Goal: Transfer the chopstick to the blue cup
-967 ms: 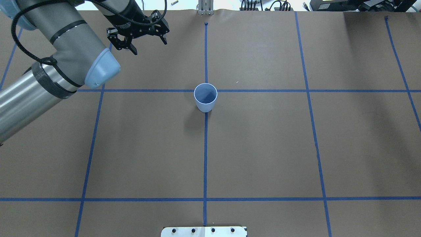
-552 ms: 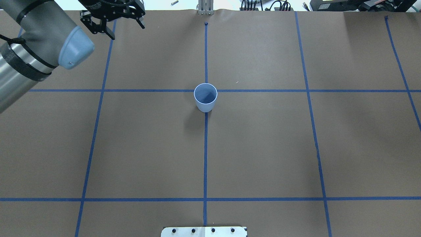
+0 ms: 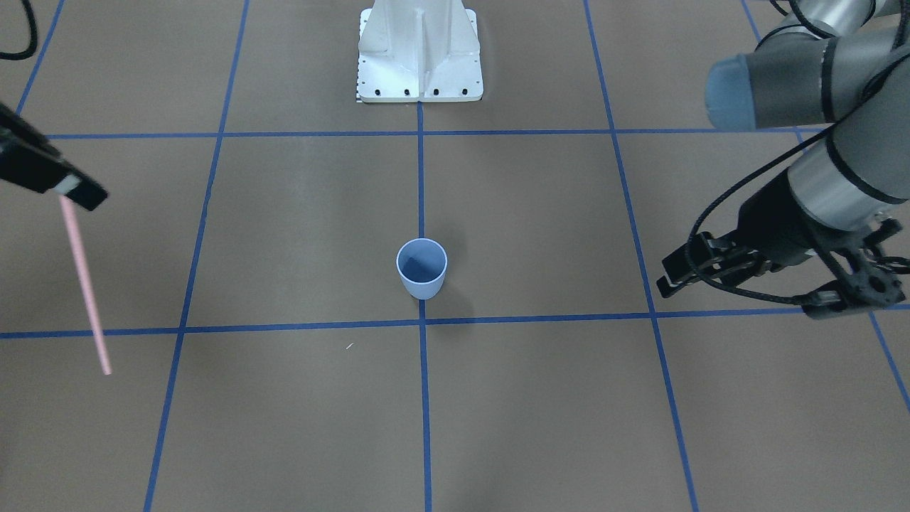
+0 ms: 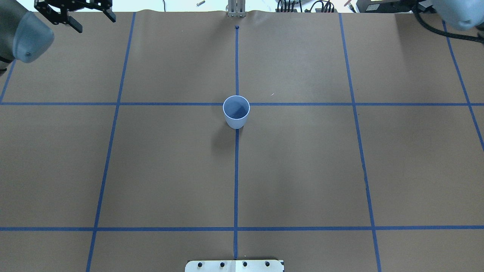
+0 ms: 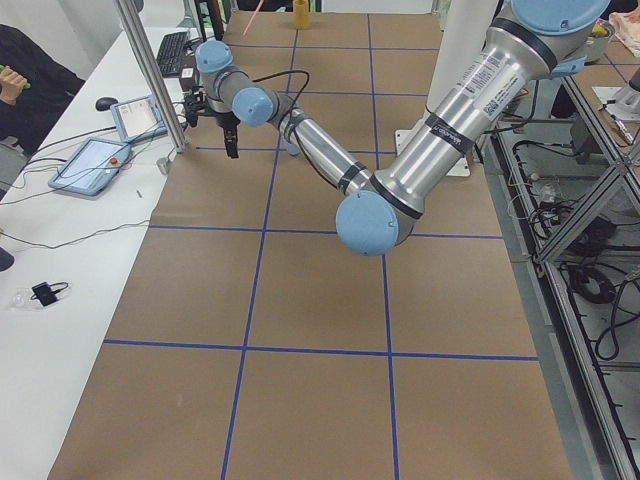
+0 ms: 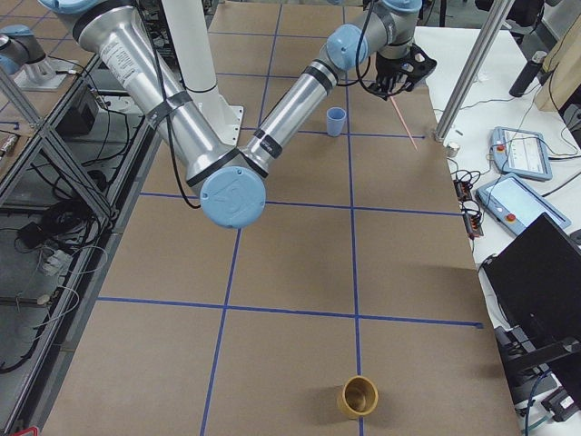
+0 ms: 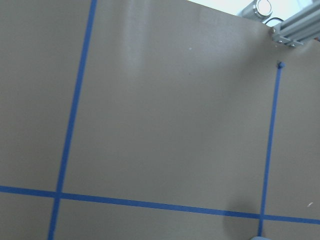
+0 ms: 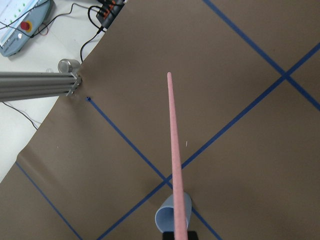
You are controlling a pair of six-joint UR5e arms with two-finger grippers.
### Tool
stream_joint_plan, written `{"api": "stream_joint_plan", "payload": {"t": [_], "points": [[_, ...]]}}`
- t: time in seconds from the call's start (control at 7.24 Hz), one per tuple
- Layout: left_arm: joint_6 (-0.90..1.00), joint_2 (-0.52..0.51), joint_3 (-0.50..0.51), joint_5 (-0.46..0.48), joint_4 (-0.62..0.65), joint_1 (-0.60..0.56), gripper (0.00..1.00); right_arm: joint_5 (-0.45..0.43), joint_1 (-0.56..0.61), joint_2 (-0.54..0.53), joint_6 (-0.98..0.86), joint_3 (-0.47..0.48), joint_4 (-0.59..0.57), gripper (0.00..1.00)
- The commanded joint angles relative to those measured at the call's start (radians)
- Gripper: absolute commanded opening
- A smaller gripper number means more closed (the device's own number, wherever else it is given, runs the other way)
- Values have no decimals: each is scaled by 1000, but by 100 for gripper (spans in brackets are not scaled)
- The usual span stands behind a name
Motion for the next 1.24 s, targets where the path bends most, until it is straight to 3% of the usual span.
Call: {"api": "stream_joint_plan", "payload": {"t": [0.0,0.28,0.55,1.1], "points": [[67,38,0,-4,-1,-23,98,-111,-182,72,155,23,-1,0],[67,49,0,-4,-1,-22,98,-222,-345,101,246,35,-1,0],[68,61,1,-6,-3,-21,98,-236,-422,134,299,31,-1,0],[122,69,15,3,-3,-23,98,-357,-560,138,294,-18,31,0]]}}
